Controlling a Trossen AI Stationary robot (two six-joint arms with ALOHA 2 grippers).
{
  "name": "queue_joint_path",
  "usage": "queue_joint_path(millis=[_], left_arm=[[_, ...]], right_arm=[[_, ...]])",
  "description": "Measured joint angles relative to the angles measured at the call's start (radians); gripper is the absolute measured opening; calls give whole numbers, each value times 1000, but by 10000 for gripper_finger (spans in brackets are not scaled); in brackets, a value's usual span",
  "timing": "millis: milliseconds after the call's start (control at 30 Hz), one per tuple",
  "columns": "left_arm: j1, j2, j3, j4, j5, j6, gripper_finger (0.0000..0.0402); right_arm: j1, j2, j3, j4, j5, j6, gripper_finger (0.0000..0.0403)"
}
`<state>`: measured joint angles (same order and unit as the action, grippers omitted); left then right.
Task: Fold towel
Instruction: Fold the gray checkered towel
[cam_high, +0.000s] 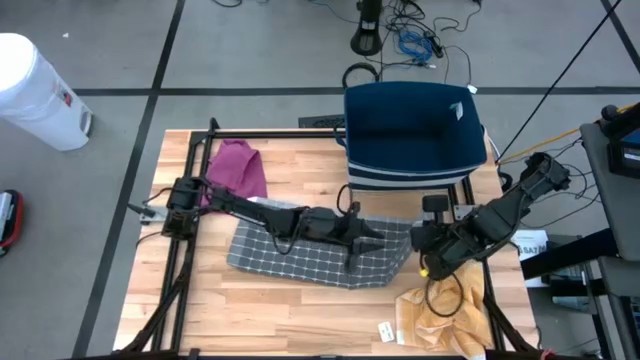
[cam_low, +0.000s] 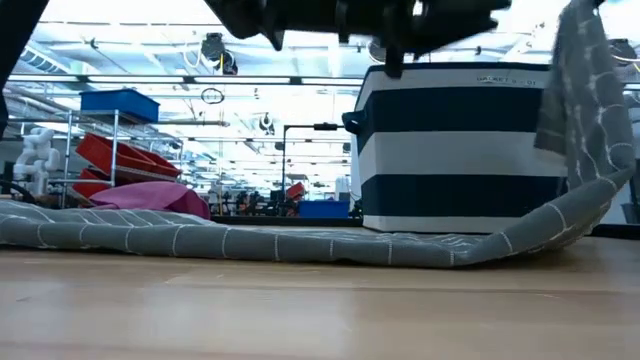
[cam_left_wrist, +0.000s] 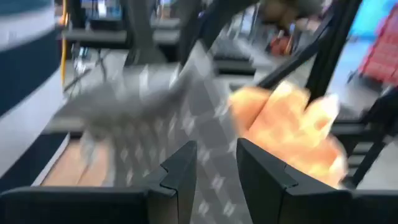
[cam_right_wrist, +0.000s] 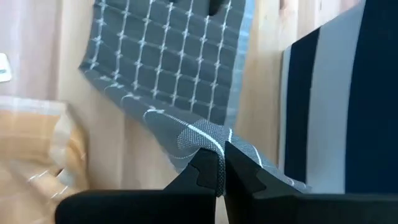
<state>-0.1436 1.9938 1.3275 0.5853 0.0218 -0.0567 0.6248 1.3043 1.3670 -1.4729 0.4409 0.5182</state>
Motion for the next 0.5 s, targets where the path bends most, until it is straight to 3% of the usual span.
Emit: queue_joint_path(millis=[67,167,333,400,500], left_arm=[[-14,0,0,39,-15,-18,119],[-35,0,0,38,-135,-22,119],[-47,0,0,25,-249,-39,122],[-51,0,0,7,-334,-31,130],[-51,0,0,-10,-373,-14,151]], right_arm=[[-32,13,0,22,9,-43,0],[-77,36,0,60,10,-102,0],[-136,67,0,145,35,-208,0],[-157,75,0,188,34,-248,0],[-179,83,0,241,33,-292,0]])
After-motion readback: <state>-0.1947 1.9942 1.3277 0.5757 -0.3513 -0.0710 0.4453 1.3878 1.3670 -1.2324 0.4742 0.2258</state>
